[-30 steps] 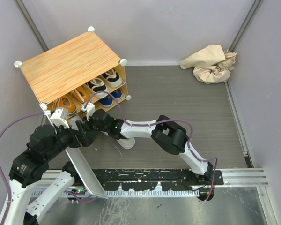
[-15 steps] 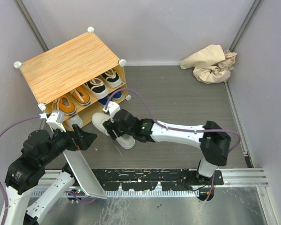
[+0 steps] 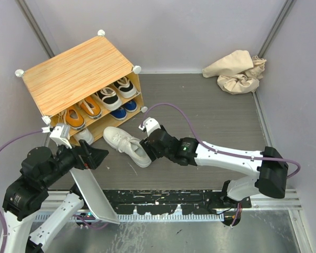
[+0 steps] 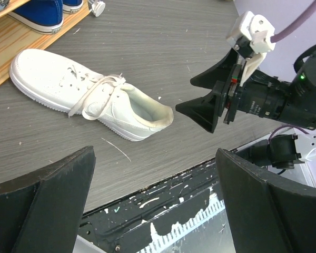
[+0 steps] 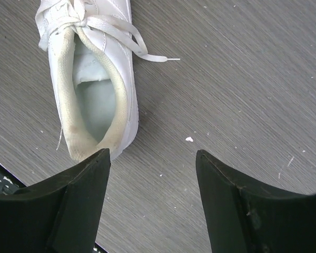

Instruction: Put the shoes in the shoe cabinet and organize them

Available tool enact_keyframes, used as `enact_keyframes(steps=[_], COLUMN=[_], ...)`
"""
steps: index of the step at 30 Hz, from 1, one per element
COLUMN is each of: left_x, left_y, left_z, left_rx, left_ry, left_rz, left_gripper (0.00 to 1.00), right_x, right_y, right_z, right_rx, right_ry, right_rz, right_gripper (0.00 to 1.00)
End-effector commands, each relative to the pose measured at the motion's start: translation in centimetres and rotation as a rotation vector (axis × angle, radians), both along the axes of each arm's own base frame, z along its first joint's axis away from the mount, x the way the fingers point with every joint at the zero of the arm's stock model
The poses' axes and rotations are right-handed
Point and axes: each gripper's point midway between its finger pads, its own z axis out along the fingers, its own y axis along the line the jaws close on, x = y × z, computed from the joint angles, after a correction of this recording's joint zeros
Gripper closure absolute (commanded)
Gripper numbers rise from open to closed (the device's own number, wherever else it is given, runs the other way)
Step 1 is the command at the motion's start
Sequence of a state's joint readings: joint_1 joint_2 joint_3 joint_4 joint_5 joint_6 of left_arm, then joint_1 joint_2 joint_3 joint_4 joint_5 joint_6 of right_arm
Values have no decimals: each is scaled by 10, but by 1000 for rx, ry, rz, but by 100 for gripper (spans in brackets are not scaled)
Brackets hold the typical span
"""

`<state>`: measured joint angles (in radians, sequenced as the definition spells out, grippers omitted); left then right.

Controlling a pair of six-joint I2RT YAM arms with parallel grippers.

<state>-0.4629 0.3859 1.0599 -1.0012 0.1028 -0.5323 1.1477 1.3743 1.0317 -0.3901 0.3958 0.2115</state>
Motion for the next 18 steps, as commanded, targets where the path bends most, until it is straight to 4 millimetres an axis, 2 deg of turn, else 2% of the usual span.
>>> enact_keyframes(steps=[1, 11, 16, 18], left_x=[7, 9, 11, 11], left_y=[-3, -4, -5, -6], left_z=[16, 17, 17, 16], left_rx=[-4, -16, -17, -15], left_ry=[-65, -56, -52, -49], left_rz=[-13, -4, -3, -6], left_gripper=[2, 2, 2, 2], right_x=[13, 33, 20, 13], right_y=[16, 64, 82, 85], right_z=[0, -37, -63, -71], right_rx=[77, 218, 228, 254], right_ry=[13, 119, 211, 246], right_rz=[11, 146, 216, 236], right_gripper=[30, 36, 41, 46])
